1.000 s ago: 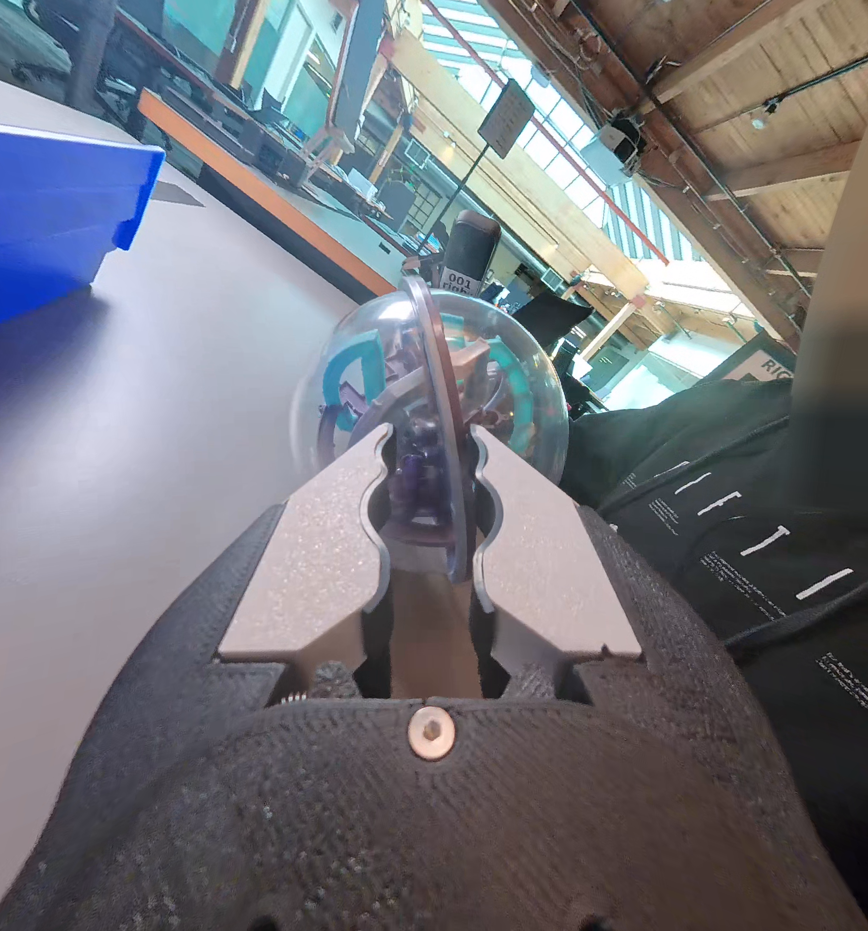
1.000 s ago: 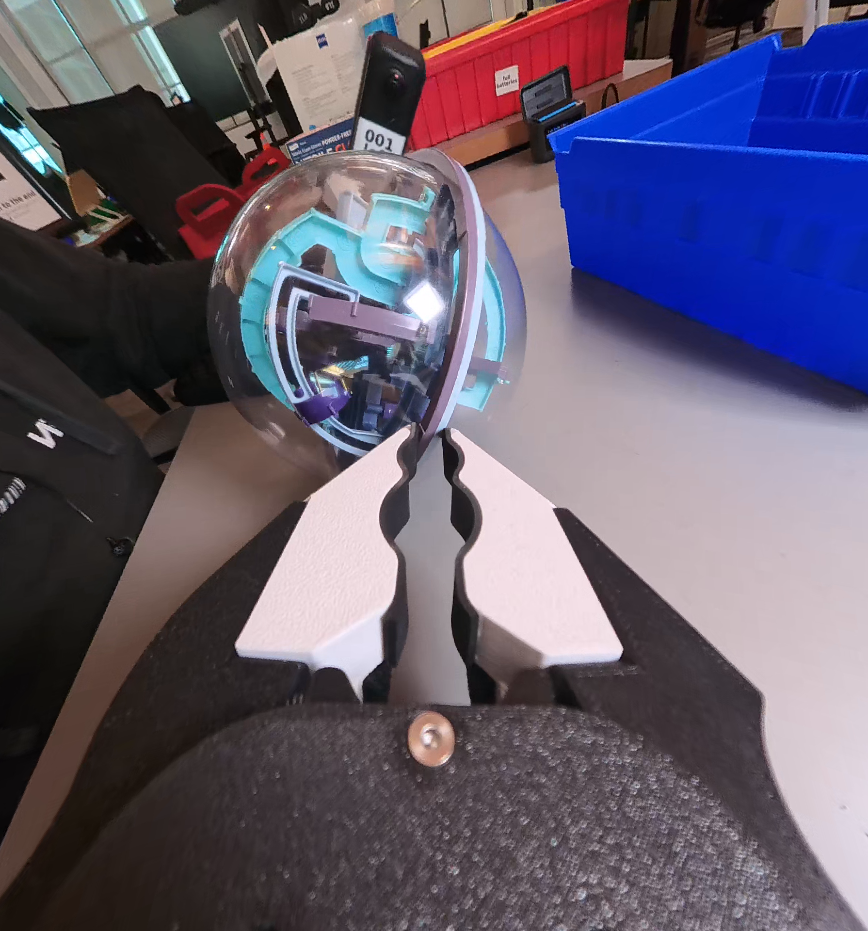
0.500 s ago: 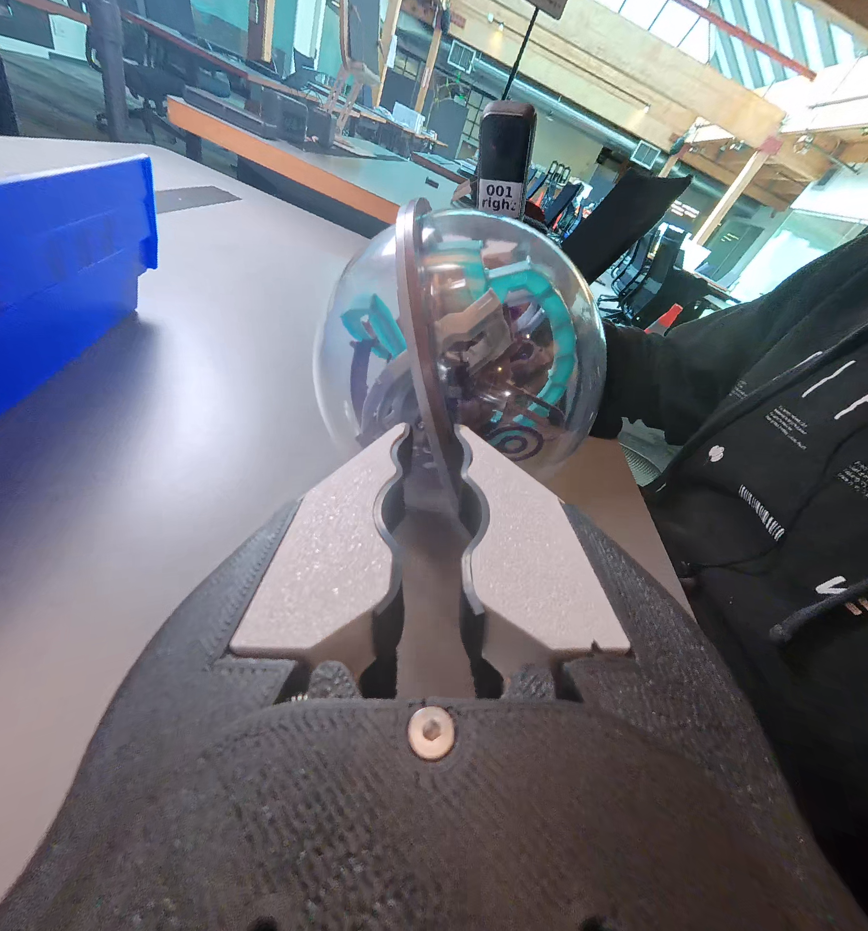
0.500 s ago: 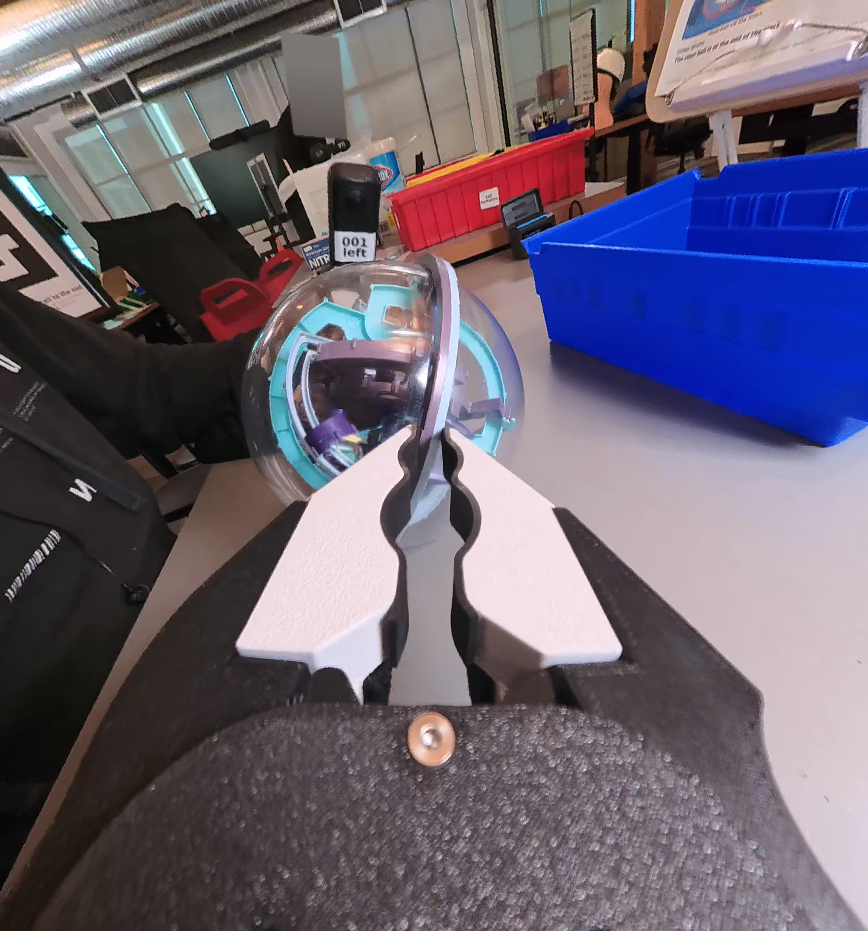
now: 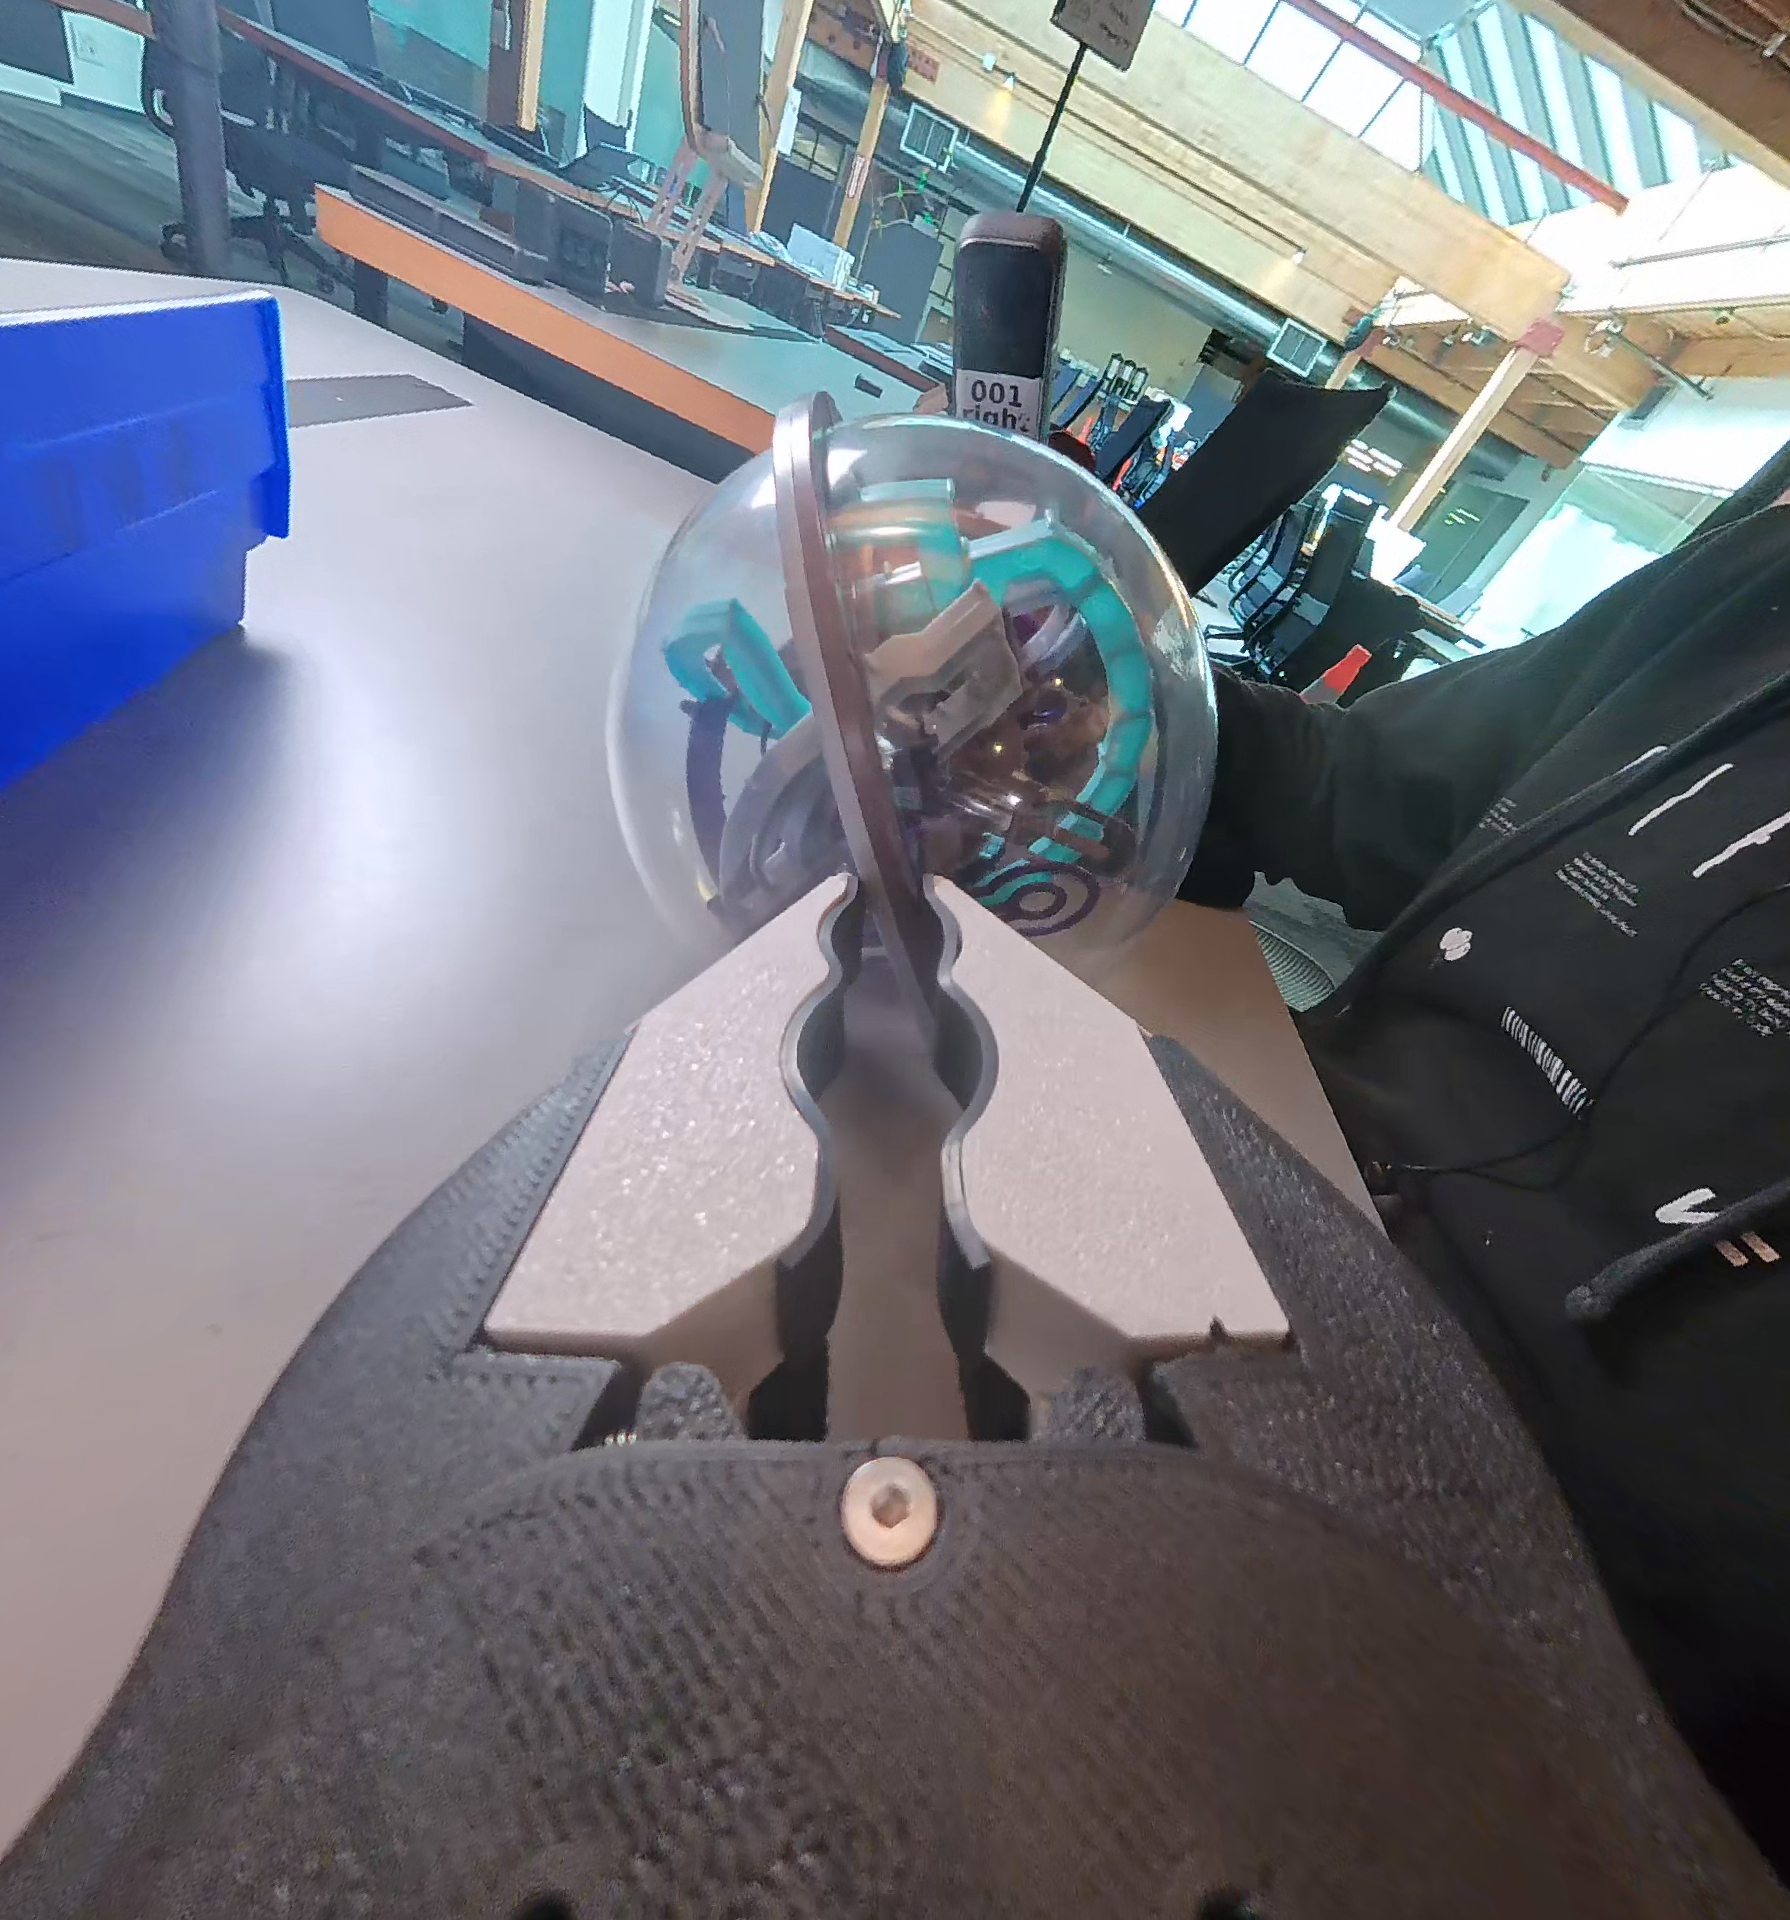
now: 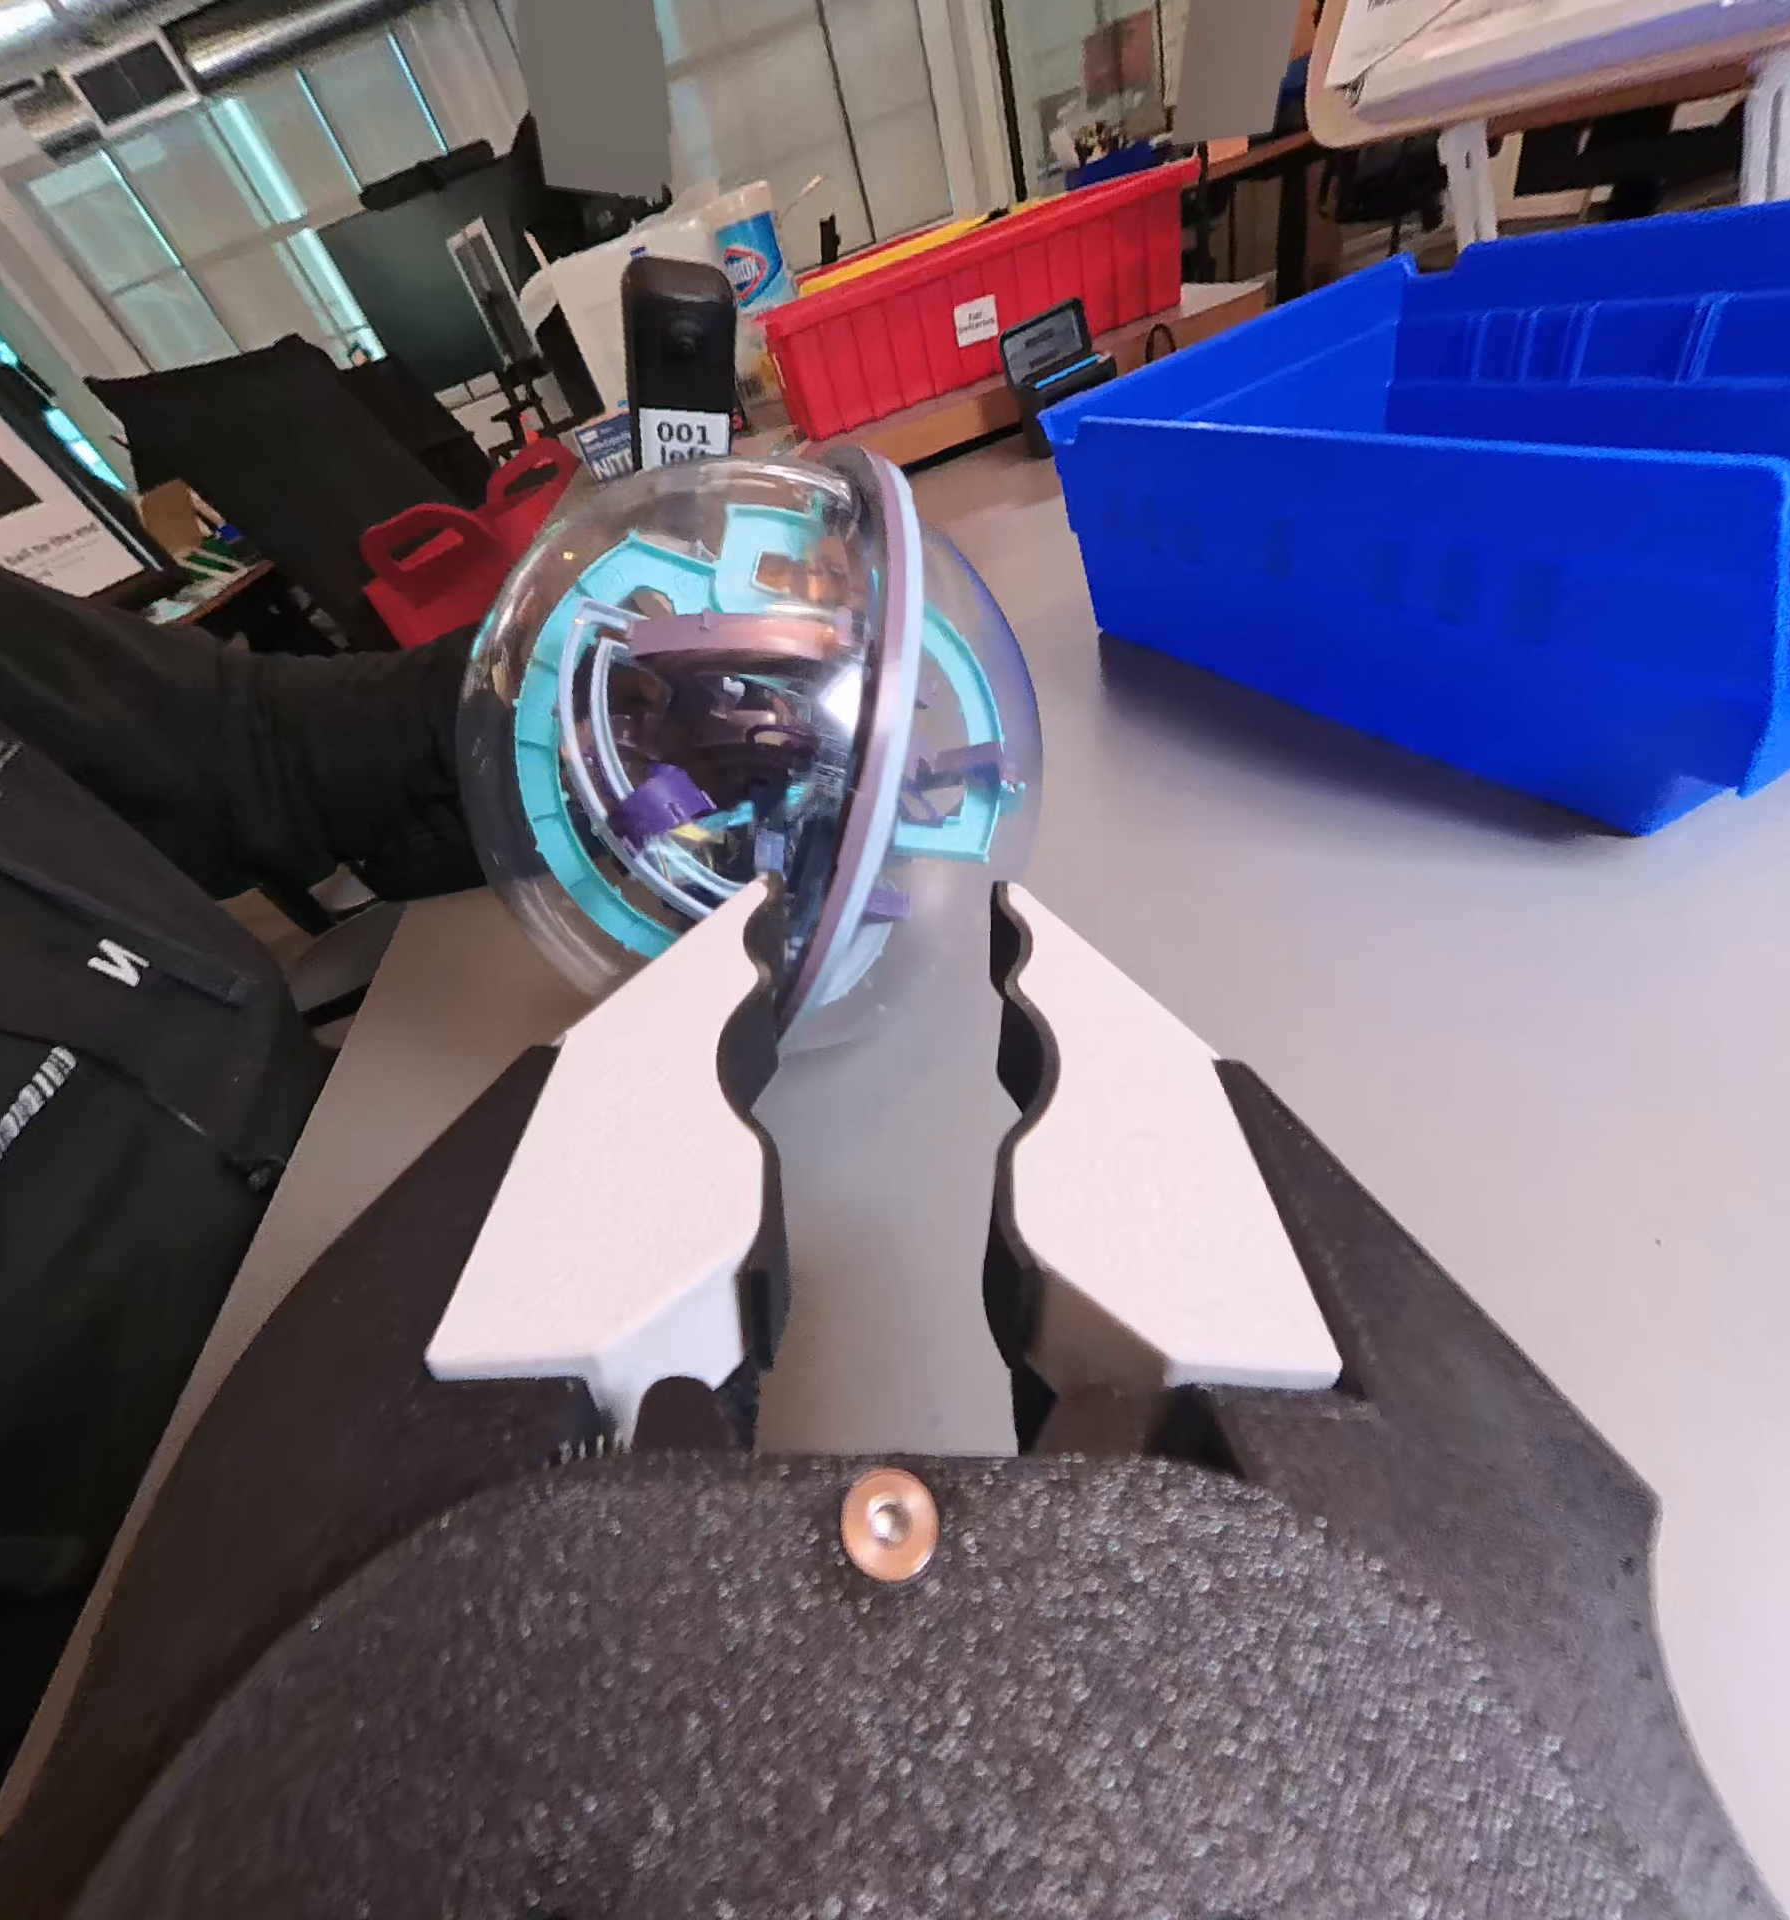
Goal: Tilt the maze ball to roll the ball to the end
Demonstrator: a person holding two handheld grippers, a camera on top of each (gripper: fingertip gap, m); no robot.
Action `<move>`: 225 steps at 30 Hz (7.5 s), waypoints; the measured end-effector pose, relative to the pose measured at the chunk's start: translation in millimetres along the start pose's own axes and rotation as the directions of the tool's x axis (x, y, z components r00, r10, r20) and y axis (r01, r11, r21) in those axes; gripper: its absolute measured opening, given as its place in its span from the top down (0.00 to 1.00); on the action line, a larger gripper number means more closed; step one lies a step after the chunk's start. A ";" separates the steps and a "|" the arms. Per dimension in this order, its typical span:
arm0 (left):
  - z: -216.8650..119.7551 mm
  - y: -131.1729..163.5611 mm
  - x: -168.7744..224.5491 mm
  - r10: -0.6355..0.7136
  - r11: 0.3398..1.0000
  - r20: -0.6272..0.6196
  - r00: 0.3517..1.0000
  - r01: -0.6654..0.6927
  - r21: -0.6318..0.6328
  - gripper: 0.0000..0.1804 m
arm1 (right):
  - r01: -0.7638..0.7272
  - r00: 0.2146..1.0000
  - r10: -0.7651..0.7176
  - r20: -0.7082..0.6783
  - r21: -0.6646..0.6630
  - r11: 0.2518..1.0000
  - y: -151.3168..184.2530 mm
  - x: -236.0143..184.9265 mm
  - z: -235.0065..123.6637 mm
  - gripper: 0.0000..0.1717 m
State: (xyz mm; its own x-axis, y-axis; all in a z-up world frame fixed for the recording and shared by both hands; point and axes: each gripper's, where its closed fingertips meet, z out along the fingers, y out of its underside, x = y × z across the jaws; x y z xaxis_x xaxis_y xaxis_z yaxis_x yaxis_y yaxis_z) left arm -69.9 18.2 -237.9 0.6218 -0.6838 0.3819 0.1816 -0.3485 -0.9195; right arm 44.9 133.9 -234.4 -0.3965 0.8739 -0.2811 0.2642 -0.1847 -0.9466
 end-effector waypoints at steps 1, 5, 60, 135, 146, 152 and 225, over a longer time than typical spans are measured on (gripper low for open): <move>0.0 0.2 0.2 0.005 1.000 0.000 1.000 -0.005 -0.001 0.96 | -0.010 1.000 0.010 0.014 -0.010 1.000 2.2 -0.5 -0.8 0.79; -0.2 0.7 1.5 0.011 1.000 -0.006 1.000 -0.011 -0.003 0.96 | -0.013 0.996 0.019 0.082 -0.073 0.997 13.8 -10.9 3.7 0.82; 7.1 10.6 -20.6 -0.352 0.936 0.038 0.935 0.352 -0.010 0.97 | -0.252 0.962 0.256 0.098 -0.059 0.966 12.7 10.9 12.7 0.96; 20.4 -25.4 -63.5 -0.468 0.869 -0.086 0.880 0.476 0.135 0.96 | -0.231 0.965 0.238 0.114 -0.070 0.970 7.2 25.7 5.2 0.94; 20.7 -19.8 -51.3 -0.409 0.906 -0.091 0.908 0.415 0.076 0.91 | -0.302 0.945 0.306 0.118 -0.051 0.952 5.8 30.8 3.5 0.96; 22.9 -9.1 -40.9 -0.371 0.928 -0.076 0.926 0.373 0.013 0.86 | -0.317 0.941 0.320 0.111 -0.047 0.947 6.6 32.8 2.6 0.96; 45.8 -8.7 -39.0 -0.332 0.942 0.035 0.943 0.330 0.062 0.96 | -0.412 0.901 0.413 0.130 -0.039 0.910 14.6 35.9 -6.2 0.97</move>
State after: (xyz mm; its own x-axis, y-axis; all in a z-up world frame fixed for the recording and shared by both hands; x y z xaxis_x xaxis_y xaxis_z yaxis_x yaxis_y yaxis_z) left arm -60.8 77.3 -249.0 0.5520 -0.5065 0.6623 0.4232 -0.5142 -0.7460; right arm 40.0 165.4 -257.3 -0.3620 0.6531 -0.6651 0.4381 -0.5106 -0.7399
